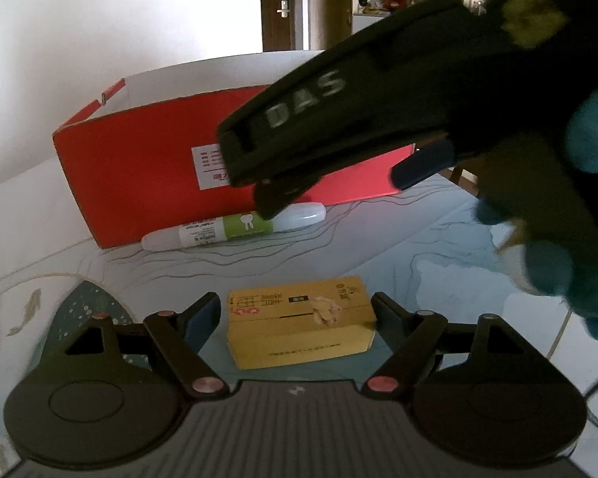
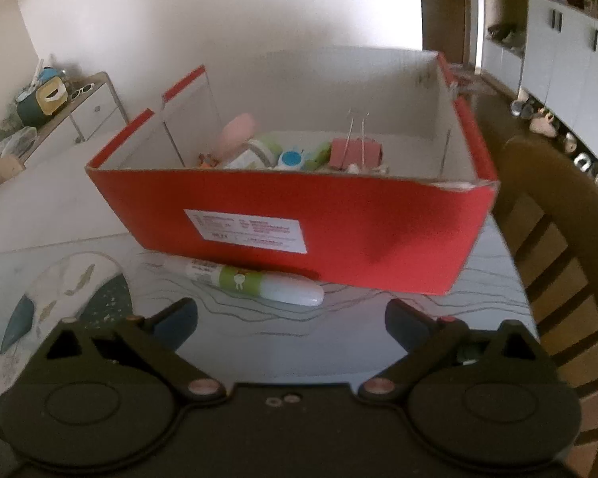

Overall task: Organize rigid objects
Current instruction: 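Grasp the yellow cardboard box with the left tool while the right grasps the glue stick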

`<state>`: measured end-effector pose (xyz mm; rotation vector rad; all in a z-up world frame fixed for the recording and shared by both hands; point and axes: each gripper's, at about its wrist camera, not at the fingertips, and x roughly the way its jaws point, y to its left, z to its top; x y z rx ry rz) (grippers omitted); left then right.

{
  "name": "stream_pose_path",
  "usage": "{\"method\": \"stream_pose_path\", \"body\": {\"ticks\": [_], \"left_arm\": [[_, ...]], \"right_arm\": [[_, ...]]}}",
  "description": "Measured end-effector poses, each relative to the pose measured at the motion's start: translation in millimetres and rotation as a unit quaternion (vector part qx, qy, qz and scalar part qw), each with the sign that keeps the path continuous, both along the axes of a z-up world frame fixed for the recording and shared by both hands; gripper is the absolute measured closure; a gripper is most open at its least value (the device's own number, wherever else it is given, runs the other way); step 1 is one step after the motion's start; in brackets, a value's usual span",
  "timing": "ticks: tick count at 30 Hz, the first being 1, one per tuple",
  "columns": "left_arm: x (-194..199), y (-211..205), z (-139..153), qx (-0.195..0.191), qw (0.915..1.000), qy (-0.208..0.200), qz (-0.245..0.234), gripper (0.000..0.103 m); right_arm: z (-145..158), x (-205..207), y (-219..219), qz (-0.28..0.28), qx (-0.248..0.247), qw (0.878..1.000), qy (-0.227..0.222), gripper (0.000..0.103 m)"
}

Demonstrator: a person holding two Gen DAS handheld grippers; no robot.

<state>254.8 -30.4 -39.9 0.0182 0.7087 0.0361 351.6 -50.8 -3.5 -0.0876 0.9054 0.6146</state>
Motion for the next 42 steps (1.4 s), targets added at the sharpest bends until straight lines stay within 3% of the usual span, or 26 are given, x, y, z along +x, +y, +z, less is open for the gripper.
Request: {"method": "stream_pose_path", "body": {"ticks": [10,21,30,42], "left_arm": [[0.1,-4.4,-6.4,0.022,0.9997,-0.013,-0.008,0.021],[0.9,-1.1,-10.3,0.011,0.9999,-0.009,-0.004,0.025],[-4.9,-1.5,-10.9,0.014,0.9997,-0.018,-0.003,0.029],[-8.0,-0.1,-11.3,0.013,0.9997,-0.021,-0.004,0.030]], "right_arm": [[-19.0,19.4,12.6,0.013,0.003,0.999,0.031,0.007],[-23.8,24.6,22.6,0.035,-0.002,0.999,0.032,0.013],[-18.3,1.3,29.1,0.107,-0.013,0.993,0.045,0.027],[-20.3,7.3,59.2,0.133,-0.057,0.989,0.014,0.030]]}}
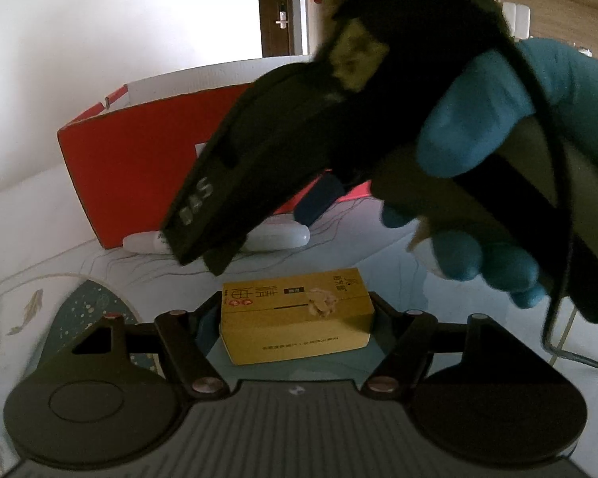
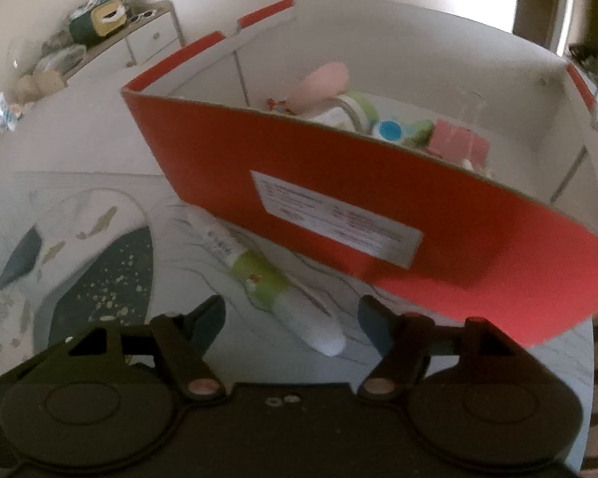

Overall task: Organize rigid objects
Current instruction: 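Grasp the yellow cardboard box with the left tool while the right grasps the glue stick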

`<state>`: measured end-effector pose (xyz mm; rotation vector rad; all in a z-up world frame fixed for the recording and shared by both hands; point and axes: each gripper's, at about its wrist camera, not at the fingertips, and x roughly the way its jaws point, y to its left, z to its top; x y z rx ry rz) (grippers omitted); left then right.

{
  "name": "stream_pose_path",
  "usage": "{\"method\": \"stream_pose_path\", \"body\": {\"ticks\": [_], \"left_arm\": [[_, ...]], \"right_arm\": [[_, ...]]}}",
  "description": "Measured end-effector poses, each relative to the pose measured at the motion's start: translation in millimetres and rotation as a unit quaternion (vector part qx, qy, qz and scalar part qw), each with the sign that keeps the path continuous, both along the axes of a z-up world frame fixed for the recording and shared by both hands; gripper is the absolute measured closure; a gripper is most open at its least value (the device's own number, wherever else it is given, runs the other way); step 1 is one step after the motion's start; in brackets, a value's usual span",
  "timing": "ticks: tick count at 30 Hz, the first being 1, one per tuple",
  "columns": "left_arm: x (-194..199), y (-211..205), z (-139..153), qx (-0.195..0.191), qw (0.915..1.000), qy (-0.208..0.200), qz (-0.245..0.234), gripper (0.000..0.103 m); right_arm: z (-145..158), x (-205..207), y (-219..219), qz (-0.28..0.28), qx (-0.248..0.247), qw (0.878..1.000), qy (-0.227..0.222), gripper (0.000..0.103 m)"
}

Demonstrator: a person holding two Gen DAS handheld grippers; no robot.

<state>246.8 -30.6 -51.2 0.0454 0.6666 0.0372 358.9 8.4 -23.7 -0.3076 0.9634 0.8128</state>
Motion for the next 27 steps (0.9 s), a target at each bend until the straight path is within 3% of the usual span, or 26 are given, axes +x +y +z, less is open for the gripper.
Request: {"method": "stream_pose_path", "body": {"ticks": [2,8,27], "left_arm": [[0.3,0.3,0.0,-0.001,1.0000,0.000,0.000,0.030],[-2.2,-0.4,-0.2,-0.002,1.0000,-0.002,0.001,0.030],[-22.8,6.1,14.8,-0.002,0.9999,-0.008,0.015,0.030]], "right_arm": [[0.5,-1.5,3.6,0.007,-0.003,1.000,-0.006,0.034],[1.2,-11.6,16.8,0.024,-0.031,0.998,-0.043,0.061],[28.6,-60.3,-11.7,-0.007,0.015,0.998,-0.061,0.079]]}}
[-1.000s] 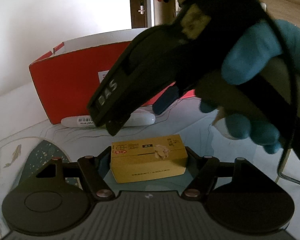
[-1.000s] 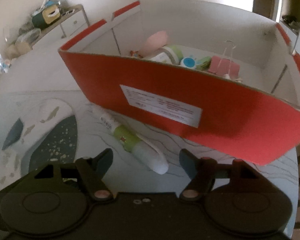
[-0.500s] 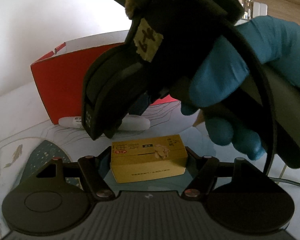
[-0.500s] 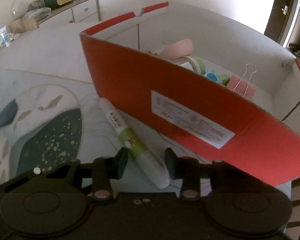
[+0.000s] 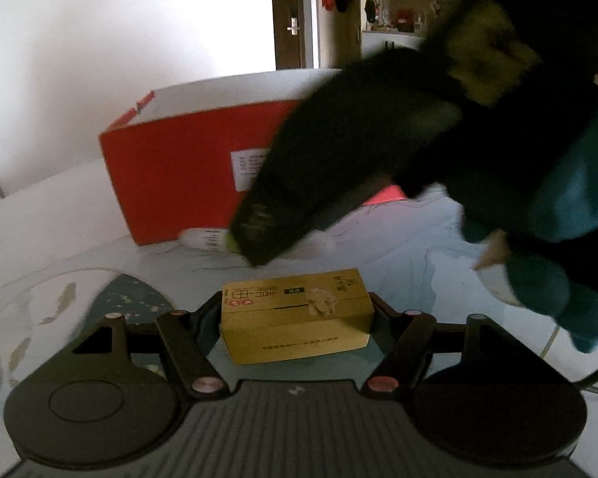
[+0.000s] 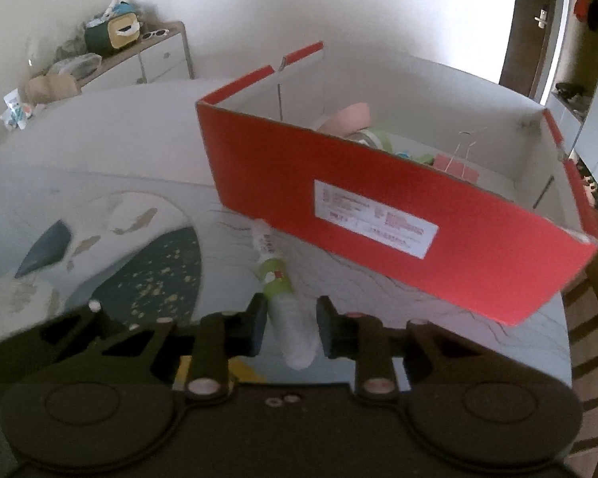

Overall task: Organize rigid objects
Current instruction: 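Grasp the yellow cardboard box with the left tool while the right grasps the glue stick, then carry the yellow box and the glue stick over the red box with both tools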

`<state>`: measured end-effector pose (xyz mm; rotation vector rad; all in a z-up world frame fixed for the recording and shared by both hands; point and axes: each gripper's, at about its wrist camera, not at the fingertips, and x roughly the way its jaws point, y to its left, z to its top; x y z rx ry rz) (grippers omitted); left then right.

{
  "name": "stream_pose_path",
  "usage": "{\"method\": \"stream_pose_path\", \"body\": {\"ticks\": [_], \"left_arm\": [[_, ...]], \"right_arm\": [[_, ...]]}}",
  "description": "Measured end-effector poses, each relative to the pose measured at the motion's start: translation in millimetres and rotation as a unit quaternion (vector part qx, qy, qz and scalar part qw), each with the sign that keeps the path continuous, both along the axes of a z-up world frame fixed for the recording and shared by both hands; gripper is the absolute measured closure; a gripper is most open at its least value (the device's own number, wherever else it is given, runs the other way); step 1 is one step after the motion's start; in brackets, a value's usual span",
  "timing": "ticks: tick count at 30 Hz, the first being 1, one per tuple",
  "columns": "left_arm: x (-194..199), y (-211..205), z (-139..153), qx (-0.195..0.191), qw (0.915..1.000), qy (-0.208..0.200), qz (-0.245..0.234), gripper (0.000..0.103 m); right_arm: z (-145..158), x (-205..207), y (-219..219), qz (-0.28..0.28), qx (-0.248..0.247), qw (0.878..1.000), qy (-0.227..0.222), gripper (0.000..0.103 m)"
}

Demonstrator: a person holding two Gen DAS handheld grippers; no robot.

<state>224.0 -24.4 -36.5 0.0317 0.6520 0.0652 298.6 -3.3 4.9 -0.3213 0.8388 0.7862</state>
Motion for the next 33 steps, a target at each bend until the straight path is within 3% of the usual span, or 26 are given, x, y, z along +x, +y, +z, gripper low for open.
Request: {"method": "stream_pose_path", "body": {"ticks": [16,22,33], "left_arm": [[-58.1,38.6,11.0,0.000,0.9995,-0.007,0.030,0.030],[-58.5,45.4,9.6,0.000,0.9993,-0.013,0.034,0.030],[-51.4,54.3,4.7,-0.006,0.9991,-0.006,0.042,0.030]], "right_arm": [[-23.8,-40.0,-41.1,0.004,-0.032,0.999,0.017,0.080],[-28.3,-41.4,-35.2,0.007,-0.044,0.999,0.001,0.074],[-30.2,-27.2,-14.4,0.005,-0.035,0.999,-0.015,0.074]]}}
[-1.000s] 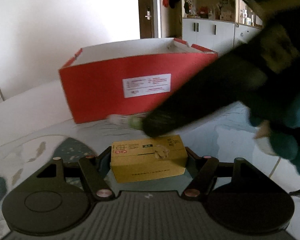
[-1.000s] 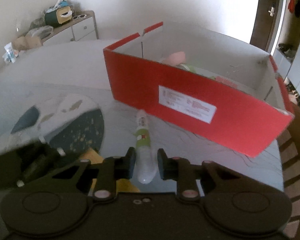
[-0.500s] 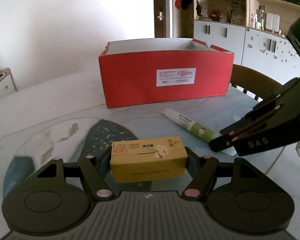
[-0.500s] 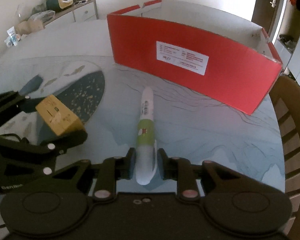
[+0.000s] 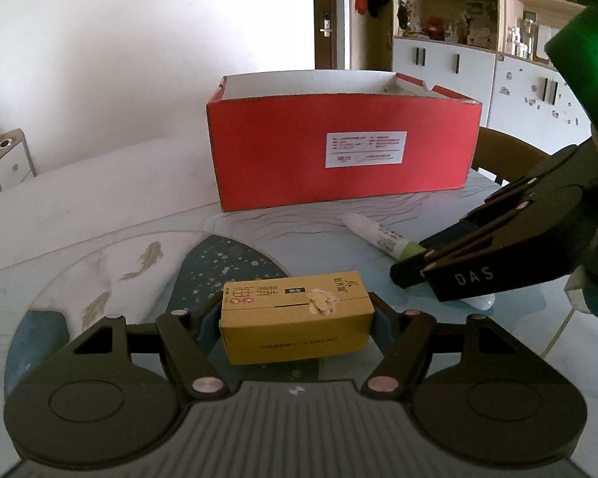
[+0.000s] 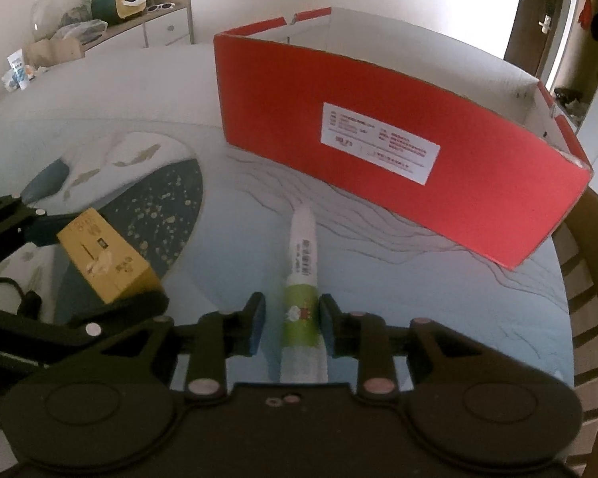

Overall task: Organize rigid objects
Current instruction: 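Carry the yellow box and the glue stick over the red box with both tools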

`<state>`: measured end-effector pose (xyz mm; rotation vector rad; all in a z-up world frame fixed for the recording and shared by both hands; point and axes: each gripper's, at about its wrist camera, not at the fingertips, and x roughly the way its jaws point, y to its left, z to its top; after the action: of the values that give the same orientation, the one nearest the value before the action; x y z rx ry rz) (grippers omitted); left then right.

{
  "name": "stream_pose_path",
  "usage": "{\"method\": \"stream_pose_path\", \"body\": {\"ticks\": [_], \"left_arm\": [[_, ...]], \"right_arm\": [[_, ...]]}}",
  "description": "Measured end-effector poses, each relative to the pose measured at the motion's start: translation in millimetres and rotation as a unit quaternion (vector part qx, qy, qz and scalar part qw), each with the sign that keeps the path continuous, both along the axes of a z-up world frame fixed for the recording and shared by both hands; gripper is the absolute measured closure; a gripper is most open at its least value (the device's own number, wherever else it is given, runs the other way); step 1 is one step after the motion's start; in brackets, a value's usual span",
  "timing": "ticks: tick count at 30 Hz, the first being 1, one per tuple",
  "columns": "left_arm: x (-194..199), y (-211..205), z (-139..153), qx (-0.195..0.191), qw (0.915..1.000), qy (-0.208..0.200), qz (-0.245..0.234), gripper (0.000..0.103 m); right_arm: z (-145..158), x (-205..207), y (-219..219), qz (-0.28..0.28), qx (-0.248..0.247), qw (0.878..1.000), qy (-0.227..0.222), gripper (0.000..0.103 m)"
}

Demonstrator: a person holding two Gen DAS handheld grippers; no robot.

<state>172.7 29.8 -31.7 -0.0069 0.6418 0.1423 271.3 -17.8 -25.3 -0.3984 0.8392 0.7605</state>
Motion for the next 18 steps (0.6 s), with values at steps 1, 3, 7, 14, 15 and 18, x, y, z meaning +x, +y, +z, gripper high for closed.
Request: {"method": "stream_pose_path", "body": {"ticks": [1,3,7,14,15,18], "left_arm": [[0.6,0.8,-0.4,0.000,1.0000,0.001,0.001,0.030],[1.5,2.5,-1.6,-0.002,1.0000,0.002,0.003,0.030],[2.7,4.9,-3.0,-0.002,1.0000,0.005,0.005,0.030],[1.3,7.5,4.0,-0.006,1.0000,0.002,0.003,0.030],[1.6,7.8,5.9,-0.006,1.0000,0.001,0.002,0.030],[2.3,7.7,14.9,-0.001,1.0000,-0.004,0.000,0.030]], "right_arm": [[-0.4,0.3,0.1,-0.001,0.002,1.000,-0.001,0.074],[-1.7,-0.4,-1.0,-0.005,0.007,1.000,-0.007,0.078],[-2.5,-4.3,-3.5,-0.018,0.008,1.000,-0.023,0.087],[14.2,-7.0,-19.5,-0.045,0.036,0.998,-0.031,0.087],[18.9,-7.7,-22.6,-0.049,0.039,0.997,-0.034,0.087],[34.7,-8.5,-31.6,-0.055,0.051,0.996,-0.038,0.087]]}}
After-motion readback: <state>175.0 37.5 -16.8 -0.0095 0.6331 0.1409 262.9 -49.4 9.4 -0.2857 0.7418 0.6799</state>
